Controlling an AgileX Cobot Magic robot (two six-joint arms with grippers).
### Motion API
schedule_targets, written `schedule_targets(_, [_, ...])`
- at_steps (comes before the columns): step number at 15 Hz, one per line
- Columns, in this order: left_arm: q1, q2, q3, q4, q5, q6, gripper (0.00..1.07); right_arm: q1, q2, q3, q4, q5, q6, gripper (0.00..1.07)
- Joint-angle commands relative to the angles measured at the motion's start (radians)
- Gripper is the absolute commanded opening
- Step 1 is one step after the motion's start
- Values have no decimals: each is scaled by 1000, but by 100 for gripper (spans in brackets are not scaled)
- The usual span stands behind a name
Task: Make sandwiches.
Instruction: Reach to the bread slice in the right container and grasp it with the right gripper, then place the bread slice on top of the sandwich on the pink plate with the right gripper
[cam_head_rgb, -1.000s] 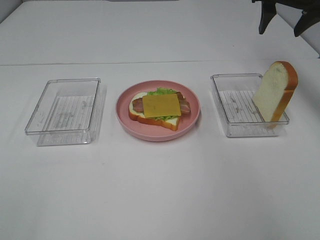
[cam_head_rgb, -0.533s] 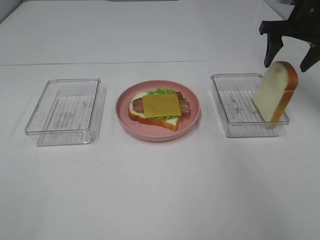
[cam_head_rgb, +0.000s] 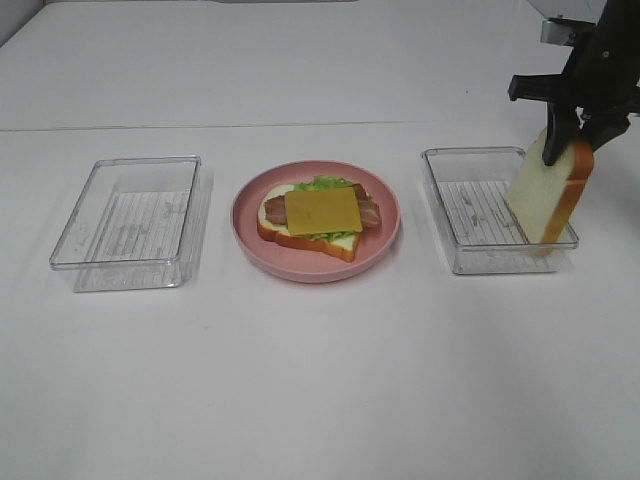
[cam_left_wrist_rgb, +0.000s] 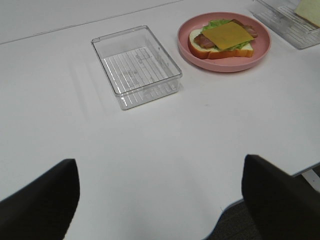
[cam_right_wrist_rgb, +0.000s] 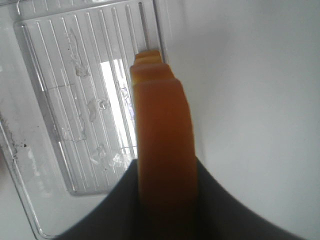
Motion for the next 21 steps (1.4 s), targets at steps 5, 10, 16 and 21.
schedule_targets(5, [1,-23,2,-3,-9,4,84,-2,-69,6,27,15,20,0])
schedule_targets(10, [1,-23,2,-3,-9,4,84,2,-212,6,239,31,2,0])
schedule_targets(16, [1,-23,2,-3,-9,4,84,191,-176,6,526,-95,-68,0])
schedule_targets(21, [1,-23,2,-3,-9,4,84,311,-62,6,656,-198,-68,0])
